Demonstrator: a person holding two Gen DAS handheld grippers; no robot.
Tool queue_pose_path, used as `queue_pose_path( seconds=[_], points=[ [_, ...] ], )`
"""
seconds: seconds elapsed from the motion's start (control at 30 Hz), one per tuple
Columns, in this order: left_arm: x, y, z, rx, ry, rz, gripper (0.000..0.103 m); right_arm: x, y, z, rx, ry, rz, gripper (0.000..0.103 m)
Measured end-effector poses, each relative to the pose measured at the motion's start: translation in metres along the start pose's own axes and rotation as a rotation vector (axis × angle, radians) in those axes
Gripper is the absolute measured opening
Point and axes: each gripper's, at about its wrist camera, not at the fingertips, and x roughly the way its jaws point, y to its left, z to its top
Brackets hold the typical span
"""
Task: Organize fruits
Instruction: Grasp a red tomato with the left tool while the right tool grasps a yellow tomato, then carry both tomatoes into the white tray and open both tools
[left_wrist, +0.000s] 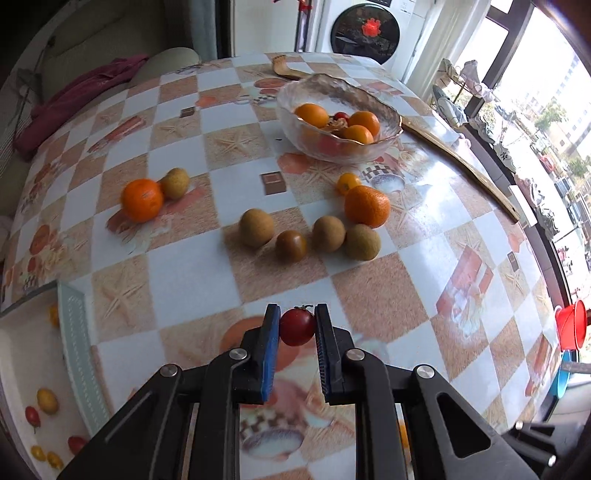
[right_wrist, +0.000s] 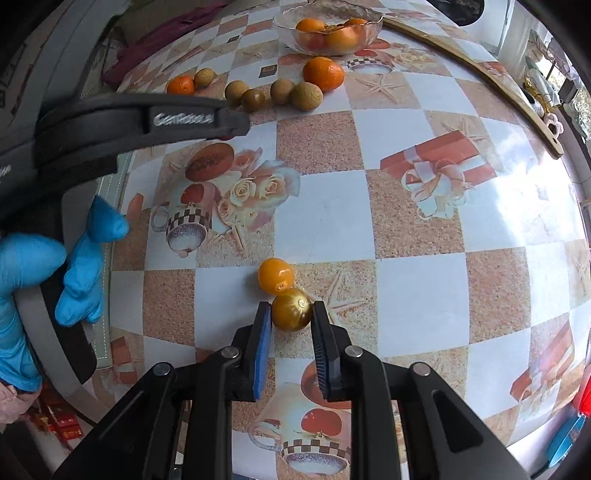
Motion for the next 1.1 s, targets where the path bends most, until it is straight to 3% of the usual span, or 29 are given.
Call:
queue_pose_path(
  seconds=[0.43, 0.8, 1.1],
  points=[
    [-0.071, 0.061, -0.049, -0.13, -0.056, 0.075, 0.02, -0.023, 0.002, 0.014, -0.033, -0.015, 0.024, 0.023],
    [-0.111, 0.12, -0.112, -0.287, -0.047, 0.165, 0.02, -0.02, 0.078, 0.034, -0.181, -0.018, 0.076, 0.023],
    [-0.122, 0.162, -0.166, -0.417, -0.003, 0.226, 0.02, -0.006, 0.151, 0.042, -0.32, 0.01, 0.145, 0.023]
  ],
)
